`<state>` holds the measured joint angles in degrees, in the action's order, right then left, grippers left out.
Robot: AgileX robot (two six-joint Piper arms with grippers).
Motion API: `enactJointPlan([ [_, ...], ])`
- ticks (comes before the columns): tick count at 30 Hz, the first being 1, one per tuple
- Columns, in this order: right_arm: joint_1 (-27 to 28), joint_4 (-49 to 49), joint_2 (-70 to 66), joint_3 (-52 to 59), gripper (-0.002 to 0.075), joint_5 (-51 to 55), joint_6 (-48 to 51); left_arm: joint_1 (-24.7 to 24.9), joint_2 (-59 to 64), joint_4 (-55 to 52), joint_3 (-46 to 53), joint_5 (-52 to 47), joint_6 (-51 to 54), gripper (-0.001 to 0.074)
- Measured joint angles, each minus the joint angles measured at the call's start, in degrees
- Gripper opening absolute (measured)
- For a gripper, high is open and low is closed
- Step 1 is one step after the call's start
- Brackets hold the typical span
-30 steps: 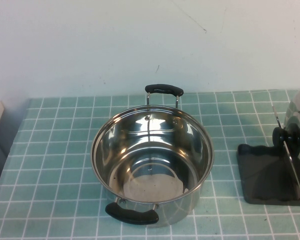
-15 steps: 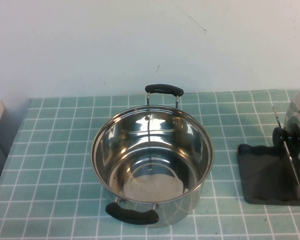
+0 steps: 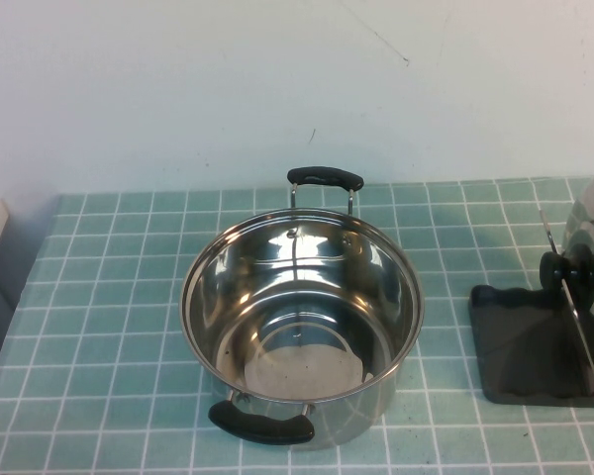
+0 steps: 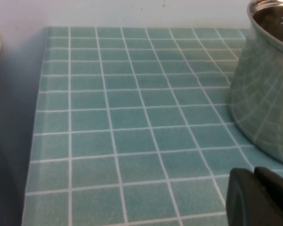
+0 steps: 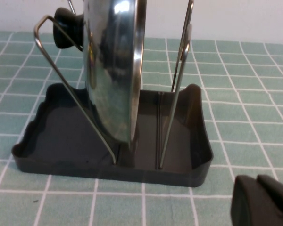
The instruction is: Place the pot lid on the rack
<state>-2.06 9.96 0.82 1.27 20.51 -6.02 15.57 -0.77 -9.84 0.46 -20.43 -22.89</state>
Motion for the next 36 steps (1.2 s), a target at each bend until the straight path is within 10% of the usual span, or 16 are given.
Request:
enactJointPlan([
  [11,0.0,0.0,0.0,0.0,-0.0001,0.0,0.0,-21.59,0.0,24.09,0.56,3.2,30.01,-0.0002],
  [36,0.0,0.0,0.0,0.0,-0.0001,0.0,0.0,-14.31,0.0,10.32,0.56,2.84,19.41,-0.0002],
])
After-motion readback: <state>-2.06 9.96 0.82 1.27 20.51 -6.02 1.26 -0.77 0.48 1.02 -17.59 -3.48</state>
